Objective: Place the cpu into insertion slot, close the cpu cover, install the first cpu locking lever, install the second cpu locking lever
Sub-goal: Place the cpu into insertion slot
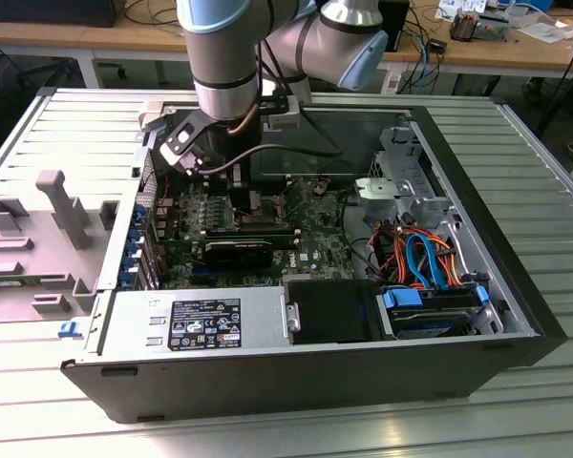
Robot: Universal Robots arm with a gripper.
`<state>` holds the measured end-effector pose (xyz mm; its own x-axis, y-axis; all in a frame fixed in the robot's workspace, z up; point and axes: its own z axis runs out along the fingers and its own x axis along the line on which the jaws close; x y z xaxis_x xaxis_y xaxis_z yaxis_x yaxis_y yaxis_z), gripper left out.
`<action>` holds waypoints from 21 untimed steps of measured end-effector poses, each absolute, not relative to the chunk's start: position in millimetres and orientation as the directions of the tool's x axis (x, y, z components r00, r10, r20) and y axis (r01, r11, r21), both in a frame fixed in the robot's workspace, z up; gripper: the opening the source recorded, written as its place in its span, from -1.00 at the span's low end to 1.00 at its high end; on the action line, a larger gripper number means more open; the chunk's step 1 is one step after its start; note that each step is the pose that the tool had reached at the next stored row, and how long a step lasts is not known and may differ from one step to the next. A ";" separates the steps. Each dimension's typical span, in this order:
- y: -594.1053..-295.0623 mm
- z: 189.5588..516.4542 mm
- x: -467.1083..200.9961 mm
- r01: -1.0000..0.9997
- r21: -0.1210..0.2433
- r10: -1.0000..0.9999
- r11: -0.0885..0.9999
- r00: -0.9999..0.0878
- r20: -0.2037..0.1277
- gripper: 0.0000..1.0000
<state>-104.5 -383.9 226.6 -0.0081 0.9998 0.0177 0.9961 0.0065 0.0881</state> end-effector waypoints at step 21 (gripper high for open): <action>-383.9 224.2 -108.1 0.996 0.088 1.000 0.007 -0.008 0.018 0.09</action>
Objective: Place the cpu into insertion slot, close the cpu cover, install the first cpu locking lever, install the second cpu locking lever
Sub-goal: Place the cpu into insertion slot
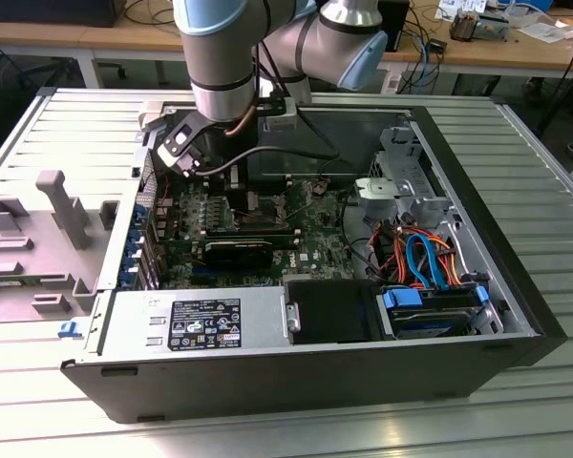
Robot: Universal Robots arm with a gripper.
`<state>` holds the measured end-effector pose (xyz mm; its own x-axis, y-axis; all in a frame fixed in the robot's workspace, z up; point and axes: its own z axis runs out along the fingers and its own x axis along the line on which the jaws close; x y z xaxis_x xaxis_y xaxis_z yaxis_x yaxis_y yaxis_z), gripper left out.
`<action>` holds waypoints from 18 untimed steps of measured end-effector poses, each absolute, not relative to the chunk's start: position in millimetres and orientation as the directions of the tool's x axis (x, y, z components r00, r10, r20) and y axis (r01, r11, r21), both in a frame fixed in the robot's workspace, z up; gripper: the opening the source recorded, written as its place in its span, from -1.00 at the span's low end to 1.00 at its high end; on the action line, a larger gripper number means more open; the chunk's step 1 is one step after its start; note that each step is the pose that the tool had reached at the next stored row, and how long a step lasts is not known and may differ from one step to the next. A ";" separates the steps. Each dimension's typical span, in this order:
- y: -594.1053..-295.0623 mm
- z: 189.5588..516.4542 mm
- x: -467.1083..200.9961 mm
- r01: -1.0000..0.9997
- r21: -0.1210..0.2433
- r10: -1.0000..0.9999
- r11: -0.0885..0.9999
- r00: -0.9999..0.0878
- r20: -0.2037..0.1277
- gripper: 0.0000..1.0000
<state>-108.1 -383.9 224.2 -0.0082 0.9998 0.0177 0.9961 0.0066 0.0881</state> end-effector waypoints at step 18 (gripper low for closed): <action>-374.8 221.1 -92.0 0.996 0.084 1.000 0.011 -0.013 0.015 0.09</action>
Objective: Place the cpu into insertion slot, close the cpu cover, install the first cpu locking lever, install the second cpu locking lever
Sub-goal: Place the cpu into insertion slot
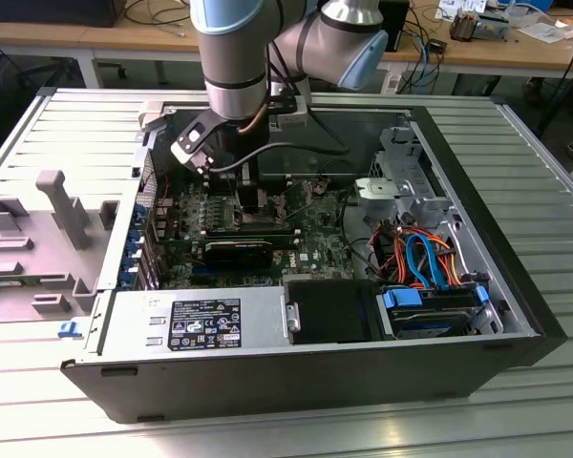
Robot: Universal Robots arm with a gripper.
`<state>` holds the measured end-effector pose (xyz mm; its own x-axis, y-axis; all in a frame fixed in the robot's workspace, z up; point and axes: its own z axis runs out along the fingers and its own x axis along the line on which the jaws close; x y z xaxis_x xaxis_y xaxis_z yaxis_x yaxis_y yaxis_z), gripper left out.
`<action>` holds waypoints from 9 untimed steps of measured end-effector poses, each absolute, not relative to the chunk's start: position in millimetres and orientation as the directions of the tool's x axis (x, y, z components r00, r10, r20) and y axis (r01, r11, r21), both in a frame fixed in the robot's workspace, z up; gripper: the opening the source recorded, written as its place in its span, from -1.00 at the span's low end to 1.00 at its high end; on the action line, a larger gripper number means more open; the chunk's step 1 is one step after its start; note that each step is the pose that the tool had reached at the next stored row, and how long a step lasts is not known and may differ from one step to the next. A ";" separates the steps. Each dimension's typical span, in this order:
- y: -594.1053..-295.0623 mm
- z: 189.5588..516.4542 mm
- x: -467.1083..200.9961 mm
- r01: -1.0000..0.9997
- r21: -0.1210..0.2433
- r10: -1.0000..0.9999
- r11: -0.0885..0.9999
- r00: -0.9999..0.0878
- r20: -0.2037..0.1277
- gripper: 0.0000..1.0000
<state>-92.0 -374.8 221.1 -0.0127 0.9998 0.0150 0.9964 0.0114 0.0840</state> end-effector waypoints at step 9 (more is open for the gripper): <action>-375.4 208.1 -85.1 0.997 0.082 1.000 0.011 -0.012 0.015 0.09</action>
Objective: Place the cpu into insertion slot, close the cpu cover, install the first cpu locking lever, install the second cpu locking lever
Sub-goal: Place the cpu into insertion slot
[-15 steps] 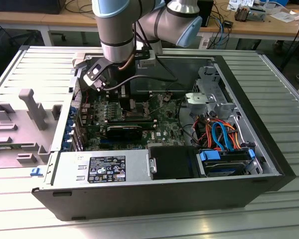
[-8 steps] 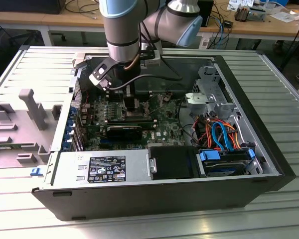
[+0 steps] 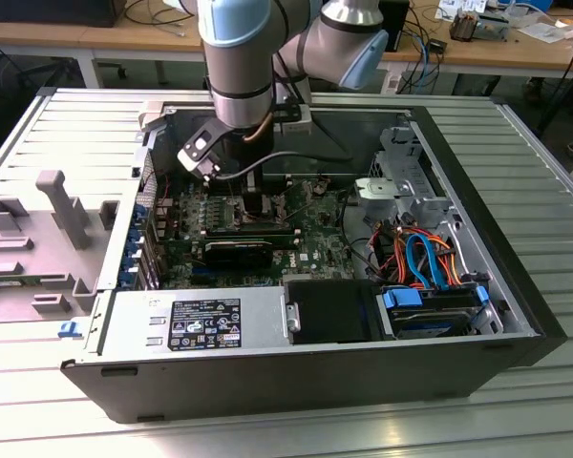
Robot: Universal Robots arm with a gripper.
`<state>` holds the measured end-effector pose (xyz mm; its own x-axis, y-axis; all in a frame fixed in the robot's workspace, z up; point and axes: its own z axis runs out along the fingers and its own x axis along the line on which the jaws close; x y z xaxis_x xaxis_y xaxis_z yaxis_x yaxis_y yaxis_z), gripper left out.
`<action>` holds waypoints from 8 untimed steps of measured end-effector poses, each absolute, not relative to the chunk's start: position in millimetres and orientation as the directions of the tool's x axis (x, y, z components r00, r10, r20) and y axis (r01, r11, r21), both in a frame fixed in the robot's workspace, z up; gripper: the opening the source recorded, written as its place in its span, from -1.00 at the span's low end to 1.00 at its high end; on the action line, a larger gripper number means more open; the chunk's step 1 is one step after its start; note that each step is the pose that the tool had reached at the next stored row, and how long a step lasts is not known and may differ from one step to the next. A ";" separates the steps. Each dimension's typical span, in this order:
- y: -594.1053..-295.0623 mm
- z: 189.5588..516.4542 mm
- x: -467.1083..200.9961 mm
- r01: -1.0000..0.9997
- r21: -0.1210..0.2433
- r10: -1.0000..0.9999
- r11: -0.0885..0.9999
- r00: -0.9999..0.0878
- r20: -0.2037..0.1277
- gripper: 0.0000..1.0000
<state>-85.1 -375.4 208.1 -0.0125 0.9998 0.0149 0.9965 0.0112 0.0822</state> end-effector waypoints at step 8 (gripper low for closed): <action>-380.0 203.0 -81.9 0.997 0.082 1.000 0.005 -0.006 0.015 0.09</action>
<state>-81.9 -380.0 203.0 -0.0064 0.9999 0.0150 0.9966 0.0052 0.0818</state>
